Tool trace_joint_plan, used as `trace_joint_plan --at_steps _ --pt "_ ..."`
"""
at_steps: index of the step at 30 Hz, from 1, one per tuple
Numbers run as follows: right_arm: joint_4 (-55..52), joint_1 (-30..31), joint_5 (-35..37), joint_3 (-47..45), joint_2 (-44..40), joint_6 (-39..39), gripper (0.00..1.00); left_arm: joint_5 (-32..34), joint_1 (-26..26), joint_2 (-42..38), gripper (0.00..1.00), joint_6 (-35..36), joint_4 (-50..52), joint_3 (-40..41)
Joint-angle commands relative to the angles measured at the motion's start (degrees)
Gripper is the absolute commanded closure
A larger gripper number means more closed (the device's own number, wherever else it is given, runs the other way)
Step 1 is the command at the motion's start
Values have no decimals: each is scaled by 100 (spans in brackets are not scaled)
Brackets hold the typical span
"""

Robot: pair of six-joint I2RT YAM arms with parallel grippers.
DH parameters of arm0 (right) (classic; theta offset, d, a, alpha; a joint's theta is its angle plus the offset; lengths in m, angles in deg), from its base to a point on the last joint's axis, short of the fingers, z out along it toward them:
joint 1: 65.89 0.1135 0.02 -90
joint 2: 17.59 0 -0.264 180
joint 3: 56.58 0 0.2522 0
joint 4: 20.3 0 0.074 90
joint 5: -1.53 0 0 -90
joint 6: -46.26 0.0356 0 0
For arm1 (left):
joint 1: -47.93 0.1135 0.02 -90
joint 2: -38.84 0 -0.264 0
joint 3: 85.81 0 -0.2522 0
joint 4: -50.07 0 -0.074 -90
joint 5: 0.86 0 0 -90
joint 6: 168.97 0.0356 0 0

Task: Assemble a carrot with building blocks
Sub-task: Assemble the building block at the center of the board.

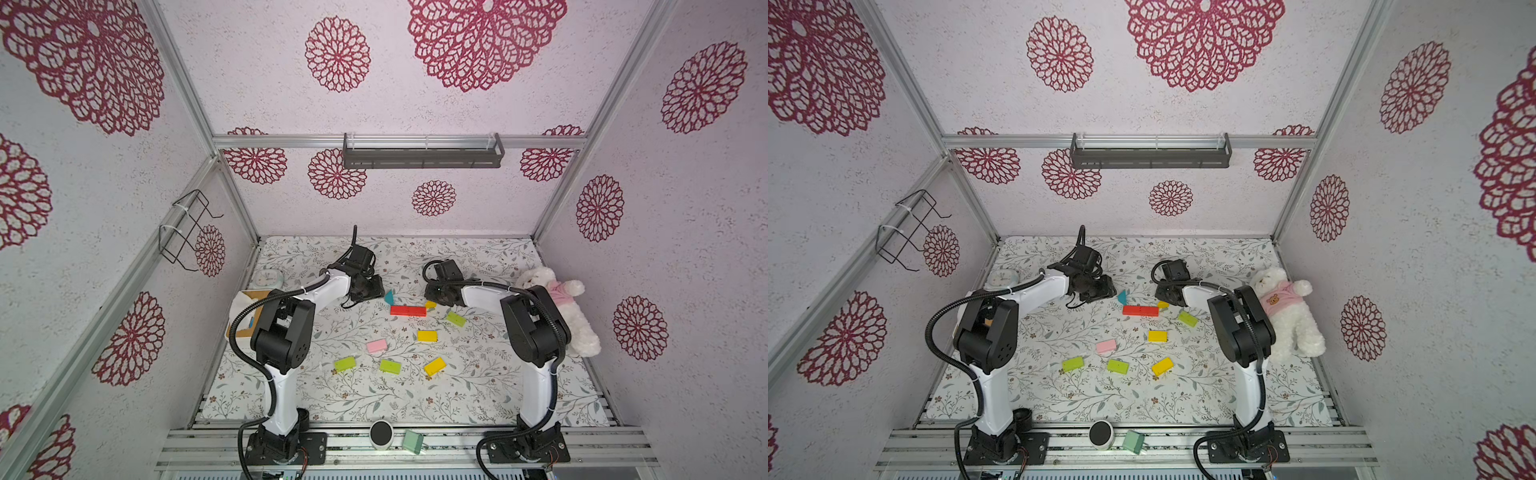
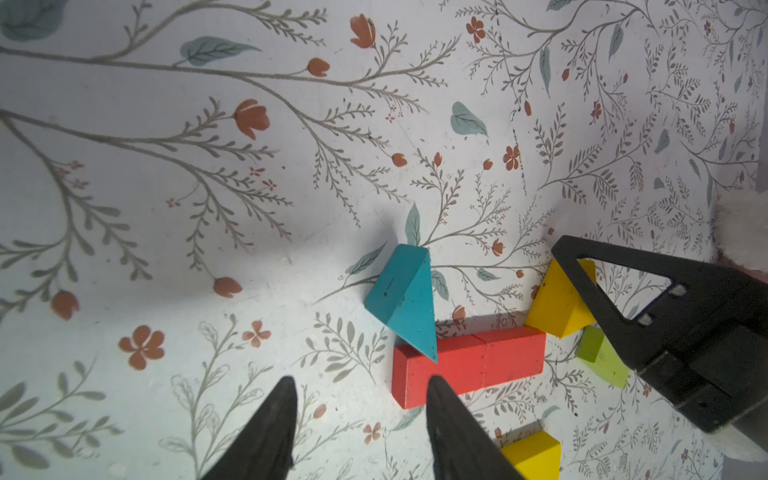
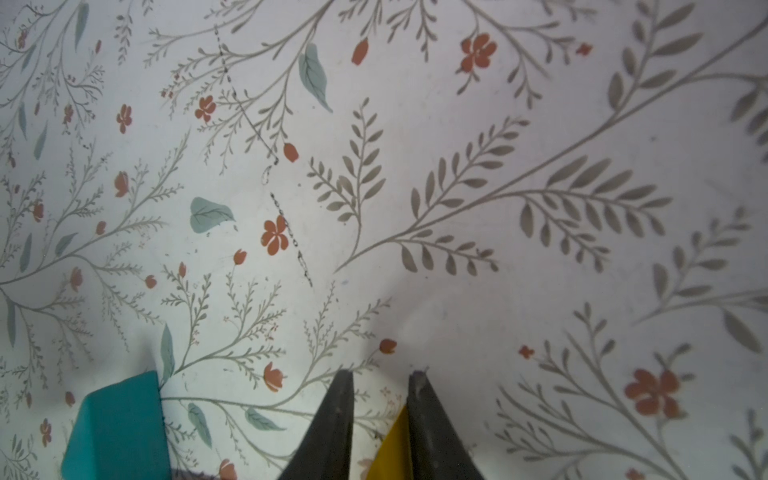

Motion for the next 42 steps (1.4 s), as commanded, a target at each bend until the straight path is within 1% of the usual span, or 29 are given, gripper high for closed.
trace_joint_plan --at_steps 1,42 --pt "-19 41 18 139 22 66 73 -28 50 -258 47 -50 -108 34" --pt "50 151 124 -310 -448 122 73 -83 55 -259 47 -78 -167 93"
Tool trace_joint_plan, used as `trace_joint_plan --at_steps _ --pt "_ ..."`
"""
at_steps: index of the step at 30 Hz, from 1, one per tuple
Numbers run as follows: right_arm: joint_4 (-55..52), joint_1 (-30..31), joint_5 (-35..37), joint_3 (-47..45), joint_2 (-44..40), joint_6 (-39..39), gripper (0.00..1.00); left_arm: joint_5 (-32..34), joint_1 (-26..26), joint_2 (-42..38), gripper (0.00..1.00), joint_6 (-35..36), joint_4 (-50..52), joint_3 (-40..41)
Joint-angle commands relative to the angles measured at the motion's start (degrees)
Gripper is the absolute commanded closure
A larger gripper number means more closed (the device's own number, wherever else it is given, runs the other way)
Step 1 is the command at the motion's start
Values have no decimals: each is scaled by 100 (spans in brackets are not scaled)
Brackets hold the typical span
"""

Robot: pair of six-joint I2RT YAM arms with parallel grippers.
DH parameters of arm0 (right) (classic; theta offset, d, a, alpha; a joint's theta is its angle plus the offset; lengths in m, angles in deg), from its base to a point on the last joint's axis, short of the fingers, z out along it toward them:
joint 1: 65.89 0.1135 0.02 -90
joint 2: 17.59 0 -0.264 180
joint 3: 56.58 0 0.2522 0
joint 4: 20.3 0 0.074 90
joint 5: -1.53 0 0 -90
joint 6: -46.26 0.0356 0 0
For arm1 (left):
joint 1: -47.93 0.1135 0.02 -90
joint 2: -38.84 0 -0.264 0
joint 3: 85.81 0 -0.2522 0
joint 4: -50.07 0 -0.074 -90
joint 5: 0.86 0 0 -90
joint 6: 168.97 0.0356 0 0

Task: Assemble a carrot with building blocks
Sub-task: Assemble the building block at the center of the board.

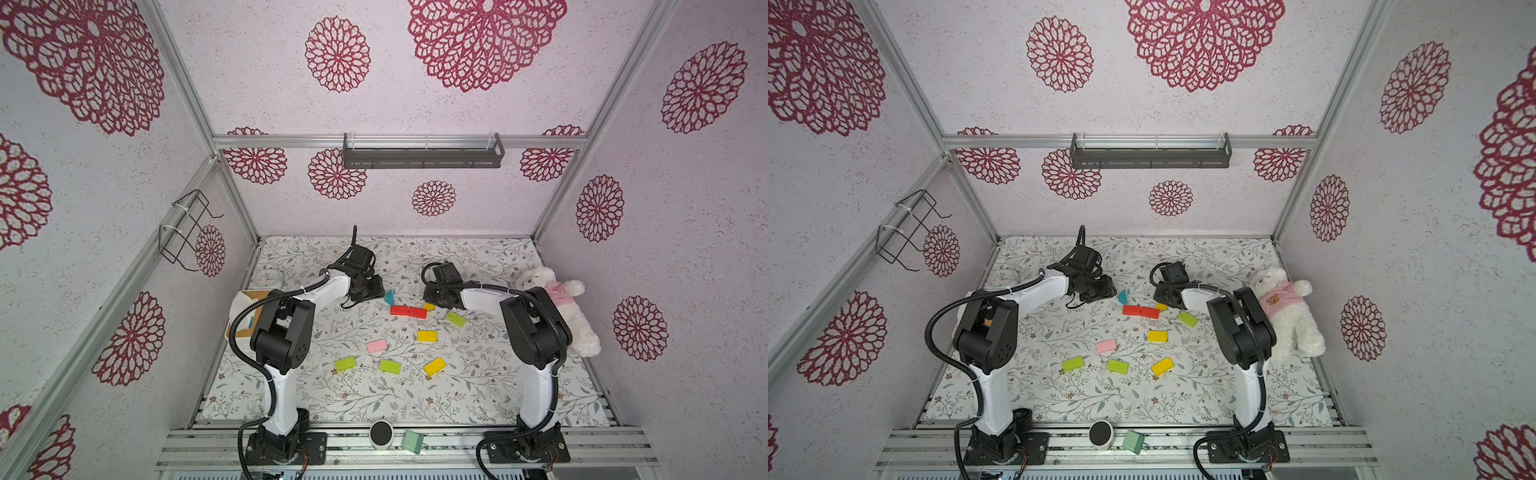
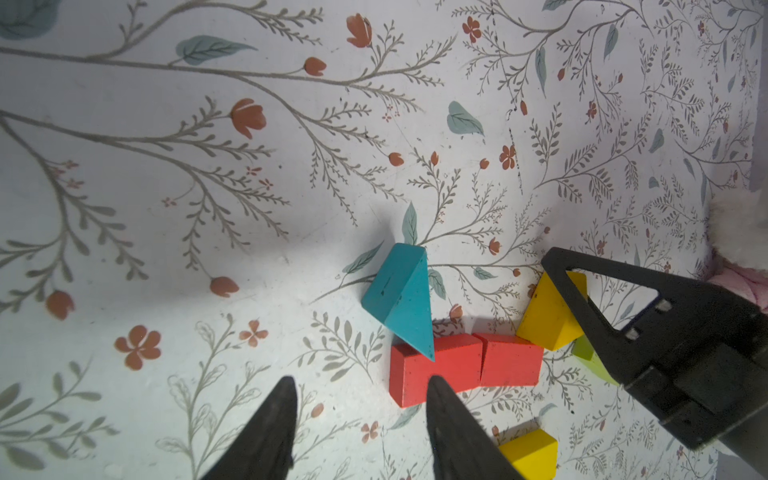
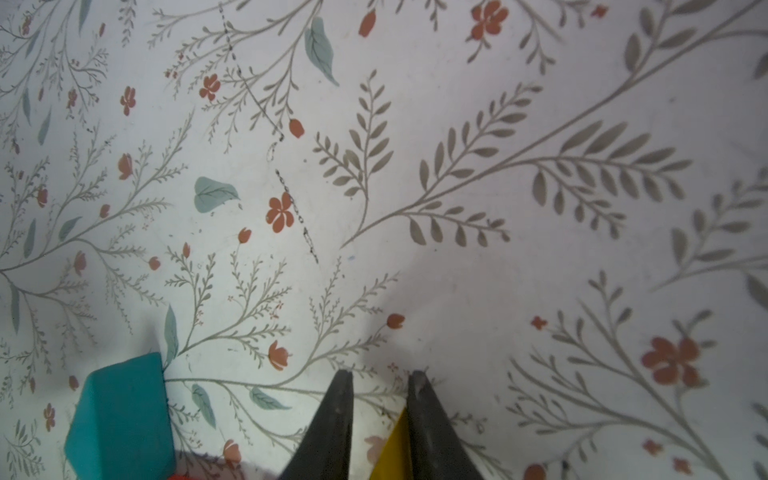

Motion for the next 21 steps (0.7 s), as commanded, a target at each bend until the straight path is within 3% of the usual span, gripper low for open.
trace_joint_plan --at_steps 1,9,14,17,21 --pt "-39 31 101 -88 -344 66 72 -50 57 -241 47 -68 -159 73" --pt "24 -16 320 -201 -737 -33 54 -87 52 -241 47 -27 -187 106" --pt "-57 -28 394 -359 -1162 -165 55 -121 48 -241 47 29 -225 152" --pt "-49 8 324 -657 -1424 -197 62 -145 44 -239 47 88 -225 192" --pt "41 97 107 -1064 -1653 -202 82 -167 18 -241 47 149 -269 288"
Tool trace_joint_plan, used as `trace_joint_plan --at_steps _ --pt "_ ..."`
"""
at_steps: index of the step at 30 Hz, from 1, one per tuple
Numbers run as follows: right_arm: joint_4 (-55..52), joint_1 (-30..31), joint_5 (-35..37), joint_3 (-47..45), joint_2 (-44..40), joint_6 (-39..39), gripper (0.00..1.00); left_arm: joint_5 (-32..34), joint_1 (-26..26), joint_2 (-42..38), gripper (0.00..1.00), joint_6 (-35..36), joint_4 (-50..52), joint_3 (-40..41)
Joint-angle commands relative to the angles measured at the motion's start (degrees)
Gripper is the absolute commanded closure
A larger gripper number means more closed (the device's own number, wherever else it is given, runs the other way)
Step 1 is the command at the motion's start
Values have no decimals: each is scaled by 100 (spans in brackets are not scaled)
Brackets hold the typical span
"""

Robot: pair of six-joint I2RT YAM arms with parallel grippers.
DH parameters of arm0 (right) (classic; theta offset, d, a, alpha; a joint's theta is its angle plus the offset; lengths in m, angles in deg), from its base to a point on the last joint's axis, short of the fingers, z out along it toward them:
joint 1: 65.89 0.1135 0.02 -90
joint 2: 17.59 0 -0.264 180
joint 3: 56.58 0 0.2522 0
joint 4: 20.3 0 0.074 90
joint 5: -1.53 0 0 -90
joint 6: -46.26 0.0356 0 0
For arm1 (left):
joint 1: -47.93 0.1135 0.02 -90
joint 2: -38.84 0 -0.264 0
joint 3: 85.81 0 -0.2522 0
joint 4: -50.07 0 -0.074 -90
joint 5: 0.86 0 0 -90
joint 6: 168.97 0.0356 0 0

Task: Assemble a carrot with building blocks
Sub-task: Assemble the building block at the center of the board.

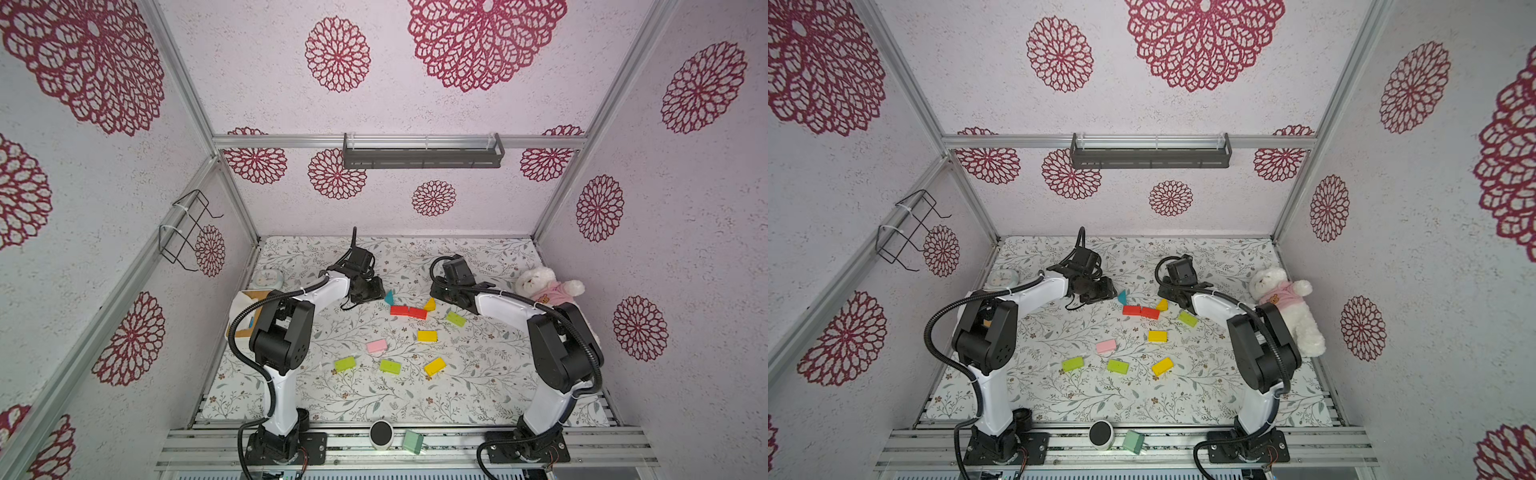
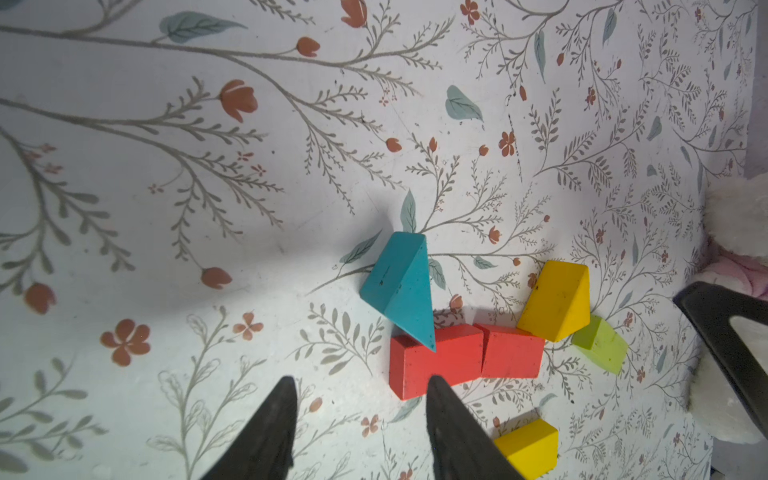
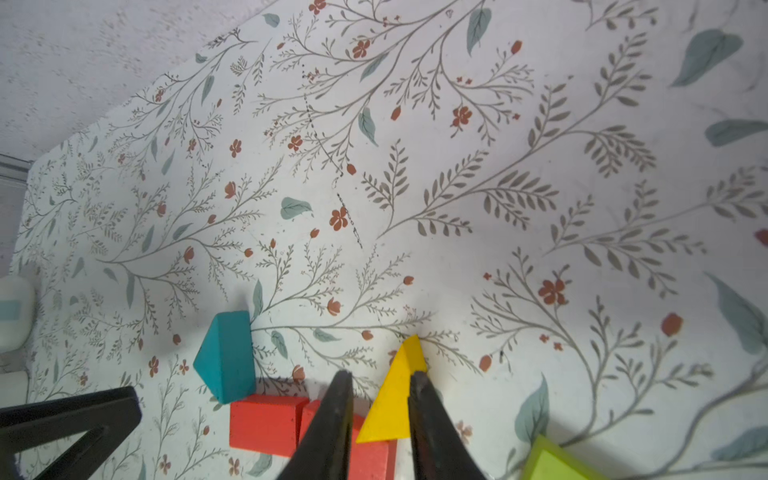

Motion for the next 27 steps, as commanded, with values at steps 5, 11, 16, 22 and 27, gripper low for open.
trace_joint_plan --at_steps 5,11,16,22,27 --pt "2 201 -153 -381 -76 -112 93 -59 -16 -191 47 81 -133 76" --pt "81 282 -177 -356 160 -97 94 -62 -114 -101 47 76 -91 46" --pt "90 333 -206 -293 296 -80 93 -59 -130 -64 47 66 -61 -19" --pt "64 439 -197 -242 385 -82 93 -80 -134 -33 47 73 -79 -56" --pt "55 475 -173 -142 495 -56 93 -67 -134 -57 47 70 -94 -21"
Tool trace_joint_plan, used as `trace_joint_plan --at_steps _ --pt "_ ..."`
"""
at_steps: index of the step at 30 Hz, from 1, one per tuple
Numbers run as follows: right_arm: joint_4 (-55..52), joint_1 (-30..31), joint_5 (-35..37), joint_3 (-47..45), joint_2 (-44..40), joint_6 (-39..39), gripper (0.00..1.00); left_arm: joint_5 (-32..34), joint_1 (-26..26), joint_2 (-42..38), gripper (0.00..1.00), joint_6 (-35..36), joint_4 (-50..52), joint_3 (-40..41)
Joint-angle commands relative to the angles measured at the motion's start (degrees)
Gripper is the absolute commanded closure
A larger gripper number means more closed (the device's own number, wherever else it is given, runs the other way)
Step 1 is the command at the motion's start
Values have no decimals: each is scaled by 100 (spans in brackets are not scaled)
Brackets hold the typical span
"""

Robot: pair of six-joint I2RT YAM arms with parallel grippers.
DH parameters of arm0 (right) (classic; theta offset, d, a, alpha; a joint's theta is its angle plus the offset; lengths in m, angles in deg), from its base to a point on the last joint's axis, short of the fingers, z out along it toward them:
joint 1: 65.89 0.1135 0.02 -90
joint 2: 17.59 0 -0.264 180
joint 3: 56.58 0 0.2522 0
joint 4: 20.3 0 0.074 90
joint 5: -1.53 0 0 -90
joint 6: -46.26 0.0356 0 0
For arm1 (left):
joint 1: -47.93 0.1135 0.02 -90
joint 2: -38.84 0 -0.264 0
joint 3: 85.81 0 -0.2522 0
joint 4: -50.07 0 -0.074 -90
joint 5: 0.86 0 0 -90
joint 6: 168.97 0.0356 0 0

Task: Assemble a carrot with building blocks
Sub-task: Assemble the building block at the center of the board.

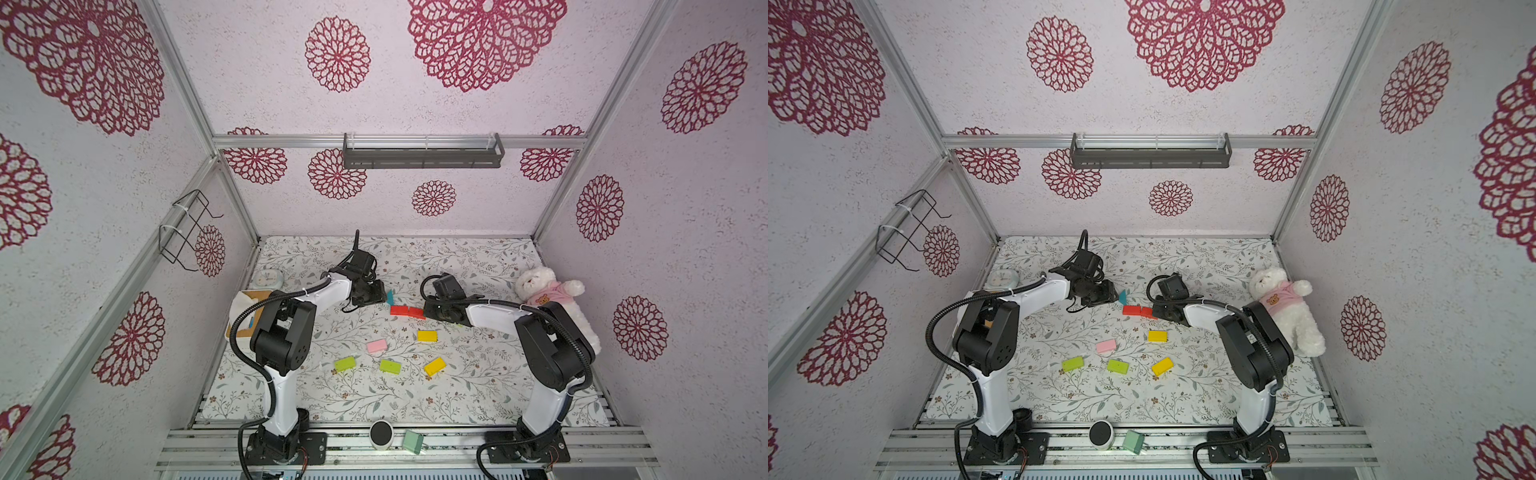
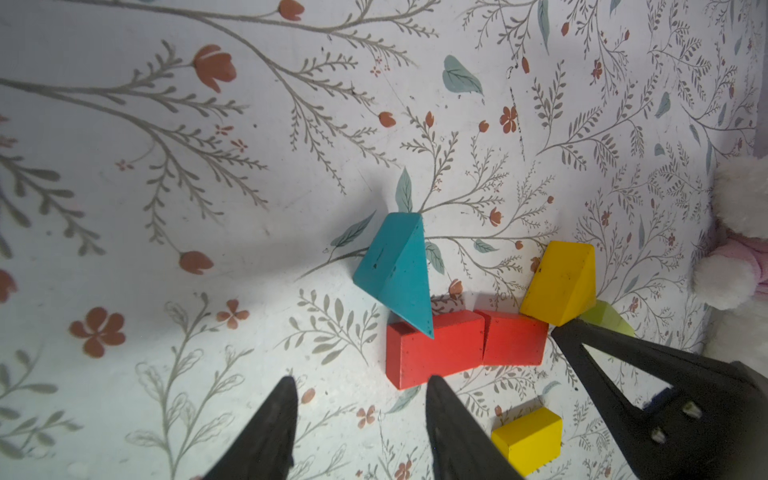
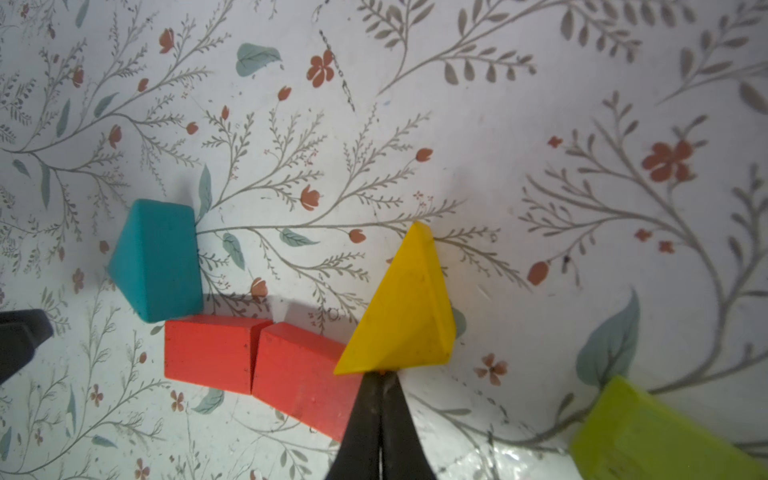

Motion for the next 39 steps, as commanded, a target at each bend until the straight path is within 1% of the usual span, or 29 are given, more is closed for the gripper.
trace_joint_plan --at_steps 1,6,20,30,39 --pt "2 46 40 182 69 -13 93 -21 -19 -71 47 57 -89 -76" --pt "-39 68 81 240 104 11 92 2 -16 -93 47 60 -92 -44" --pt "-154 104 307 -85 -343 27 92 -26 -22 -124 47 64 -145 22" --pt "-92 132 305 -162 -234 57 92 -17 -22 -128 47 57 -131 6" --pt "-73 132 270 47 -24 24 92 -11 -26 -134 47 57 -114 -14"
